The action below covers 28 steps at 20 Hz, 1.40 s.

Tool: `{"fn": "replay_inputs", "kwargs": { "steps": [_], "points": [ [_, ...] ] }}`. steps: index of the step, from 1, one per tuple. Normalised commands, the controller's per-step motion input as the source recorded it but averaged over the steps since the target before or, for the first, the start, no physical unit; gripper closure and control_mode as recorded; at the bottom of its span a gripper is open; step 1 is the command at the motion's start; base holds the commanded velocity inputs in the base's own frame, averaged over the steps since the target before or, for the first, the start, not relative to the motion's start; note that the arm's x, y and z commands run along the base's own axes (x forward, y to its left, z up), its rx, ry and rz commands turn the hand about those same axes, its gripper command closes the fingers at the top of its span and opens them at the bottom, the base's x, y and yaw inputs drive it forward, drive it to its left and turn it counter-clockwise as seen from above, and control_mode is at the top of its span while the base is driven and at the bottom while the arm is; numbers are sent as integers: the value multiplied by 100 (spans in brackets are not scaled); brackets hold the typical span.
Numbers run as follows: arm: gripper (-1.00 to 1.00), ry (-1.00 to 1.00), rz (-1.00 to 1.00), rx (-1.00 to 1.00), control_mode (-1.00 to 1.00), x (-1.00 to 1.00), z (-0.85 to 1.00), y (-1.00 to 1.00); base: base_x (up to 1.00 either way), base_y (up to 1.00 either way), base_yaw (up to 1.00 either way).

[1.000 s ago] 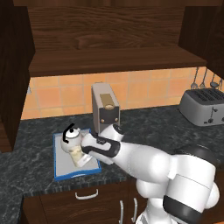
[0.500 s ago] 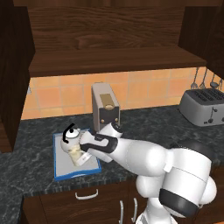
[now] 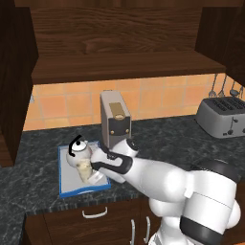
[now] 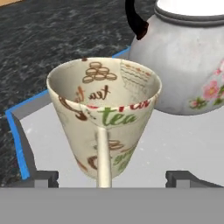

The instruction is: Pick the kettle from the counter and place it on the tray. Then pick the mug from the cabinet and place it on the tray. Then close the cabinet doors.

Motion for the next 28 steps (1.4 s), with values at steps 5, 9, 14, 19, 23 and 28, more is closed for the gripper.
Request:
{"fn": "replay_inputs", "kwargs": {
  "steps": [5, 9, 14, 19, 23, 28],
  "points": [
    [-100, 0, 0, 0, -100, -4, 4, -13, 0, 0, 0],
    [-100, 0, 0, 0, -100, -8, 25, -1, 0, 0, 0],
    [-100, 0, -1, 0, -100, -20, 71, 0, 0, 0, 0],
    [-100, 2, -2, 0, -100, -35, 77, 0, 0, 0, 0],
    [-100, 0, 0, 0, -100, -39, 69, 0, 0, 0, 0],
    [-100, 0, 0, 0, -100, -43, 63, -7, 0, 0, 0]
  ]
}}
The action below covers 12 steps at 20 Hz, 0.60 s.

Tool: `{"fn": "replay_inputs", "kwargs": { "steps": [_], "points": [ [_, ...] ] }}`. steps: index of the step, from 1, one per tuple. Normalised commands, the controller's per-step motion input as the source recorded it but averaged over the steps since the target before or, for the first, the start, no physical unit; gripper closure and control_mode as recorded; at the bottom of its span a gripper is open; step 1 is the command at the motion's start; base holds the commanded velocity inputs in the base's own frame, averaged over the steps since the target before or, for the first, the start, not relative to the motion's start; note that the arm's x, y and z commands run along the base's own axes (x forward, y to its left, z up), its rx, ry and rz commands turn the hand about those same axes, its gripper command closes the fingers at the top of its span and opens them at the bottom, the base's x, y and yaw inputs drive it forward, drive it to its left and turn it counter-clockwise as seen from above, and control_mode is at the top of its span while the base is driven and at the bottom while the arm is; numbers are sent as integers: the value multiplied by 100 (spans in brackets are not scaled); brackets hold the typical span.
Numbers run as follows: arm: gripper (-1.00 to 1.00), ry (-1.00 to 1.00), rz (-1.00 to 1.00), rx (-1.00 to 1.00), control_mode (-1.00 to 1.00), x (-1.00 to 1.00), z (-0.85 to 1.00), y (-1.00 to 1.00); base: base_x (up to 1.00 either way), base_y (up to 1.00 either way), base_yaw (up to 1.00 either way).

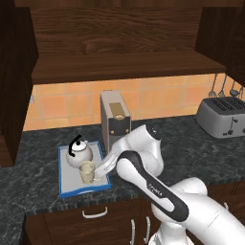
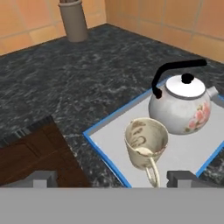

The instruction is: Pick the kettle from the counter and place it on the tray. Then pick the mug from the cabinet and place it on the tray. Then close the cabinet doors.

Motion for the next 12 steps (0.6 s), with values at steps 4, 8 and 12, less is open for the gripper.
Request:
{"fn": "replay_inputs", "kwargs": {
  "steps": [4, 8, 12],
  "points": [
    [-100, 0, 0, 0, -100, -52, 58, -8, 0, 0, 0],
    [-100, -6, 0, 0, -100, -54, 53, -7, 0, 0, 0],
    [-100, -15, 0, 0, -100, -54, 47, -12, 0, 0, 0]
  ]
}}
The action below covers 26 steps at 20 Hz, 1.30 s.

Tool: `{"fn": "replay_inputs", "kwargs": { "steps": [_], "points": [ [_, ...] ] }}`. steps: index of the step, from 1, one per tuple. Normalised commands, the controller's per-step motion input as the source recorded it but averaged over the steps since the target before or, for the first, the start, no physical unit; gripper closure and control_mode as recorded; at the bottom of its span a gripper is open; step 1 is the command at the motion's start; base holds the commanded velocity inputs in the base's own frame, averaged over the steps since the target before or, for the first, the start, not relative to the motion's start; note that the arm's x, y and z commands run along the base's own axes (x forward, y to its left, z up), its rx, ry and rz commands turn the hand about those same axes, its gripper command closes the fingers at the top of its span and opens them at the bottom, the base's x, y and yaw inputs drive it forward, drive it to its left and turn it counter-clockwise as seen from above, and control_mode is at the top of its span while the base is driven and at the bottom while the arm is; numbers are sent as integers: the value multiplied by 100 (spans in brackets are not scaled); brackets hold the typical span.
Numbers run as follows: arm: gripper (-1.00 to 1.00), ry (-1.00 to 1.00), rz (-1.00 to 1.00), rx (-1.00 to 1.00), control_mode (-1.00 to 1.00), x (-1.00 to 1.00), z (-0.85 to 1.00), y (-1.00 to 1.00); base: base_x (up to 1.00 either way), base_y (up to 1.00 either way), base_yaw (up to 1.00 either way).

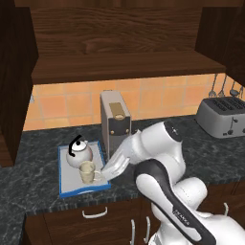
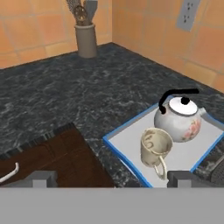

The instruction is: Pick the kettle from the counter and place it on the tray. Then pick the mug from the cabinet and place it on the tray. Then close the cabinet doors.

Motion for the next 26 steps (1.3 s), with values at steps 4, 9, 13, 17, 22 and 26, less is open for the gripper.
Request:
{"fn": "replay_inputs", "kwargs": {
  "steps": [4, 9, 13, 17, 22, 26],
  "points": [
    [-100, -19, 3, 0, -100, -45, 38, -14, 0, 0, 0],
    [-100, -10, 6, 0, -100, -34, 28, -14, 0, 0, 0],
    [-100, -6, 10, 2, -100, -31, 23, -18, 0, 0, 0],
    [-100, -13, 11, 1, -100, -31, 26, -10, 0, 0, 0],
    [-100, -16, 10, 0, -100, -25, 22, -4, 0, 0, 0],
    [-100, -40, 24, 3, -100, -33, 31, 2, 0, 0, 0]
  ]
}}
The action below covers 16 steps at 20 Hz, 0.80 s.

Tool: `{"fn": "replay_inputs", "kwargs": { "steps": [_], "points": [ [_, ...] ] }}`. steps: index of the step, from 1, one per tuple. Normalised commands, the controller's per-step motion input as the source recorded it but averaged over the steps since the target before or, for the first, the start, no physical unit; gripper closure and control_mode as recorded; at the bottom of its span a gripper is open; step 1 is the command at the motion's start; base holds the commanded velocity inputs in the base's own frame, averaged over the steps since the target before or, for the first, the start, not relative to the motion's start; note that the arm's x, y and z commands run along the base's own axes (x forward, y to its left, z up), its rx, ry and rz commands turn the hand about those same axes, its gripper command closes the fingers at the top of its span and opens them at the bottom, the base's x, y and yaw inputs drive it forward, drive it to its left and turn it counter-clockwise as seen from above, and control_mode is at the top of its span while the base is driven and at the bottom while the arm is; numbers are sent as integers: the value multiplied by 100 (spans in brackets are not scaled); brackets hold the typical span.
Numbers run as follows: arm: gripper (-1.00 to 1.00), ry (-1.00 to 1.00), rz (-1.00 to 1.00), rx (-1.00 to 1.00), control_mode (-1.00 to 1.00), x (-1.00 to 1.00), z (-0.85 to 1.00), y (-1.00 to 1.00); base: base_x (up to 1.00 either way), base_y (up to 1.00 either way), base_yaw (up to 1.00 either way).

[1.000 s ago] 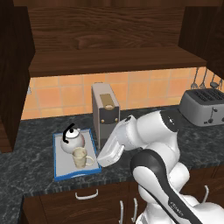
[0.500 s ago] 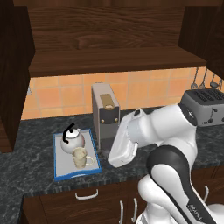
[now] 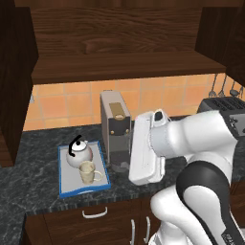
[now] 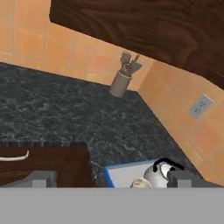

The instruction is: Pick the kettle from the counter and place it on the tray. Then pick the mug from the cabinet and place it on the tray. Then close the cabinet doors.

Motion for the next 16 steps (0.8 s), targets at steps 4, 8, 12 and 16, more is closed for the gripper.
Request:
{"fn": "replay_inputs", "kwargs": {
  "steps": [4, 8, 12, 16],
  "points": [
    [-100, -12, 25, 11, -100, -28, 32, 6, 0, 0, 0],
    [-100, -15, 20, 2, -100, -30, 39, 30, 0, 0, 0],
    [-100, -17, 16, 2, -100, -39, 32, 33, 0, 0, 0],
    [-100, -13, 10, 0, -100, -38, 25, 52, 0, 0, 0]
  ]
}}
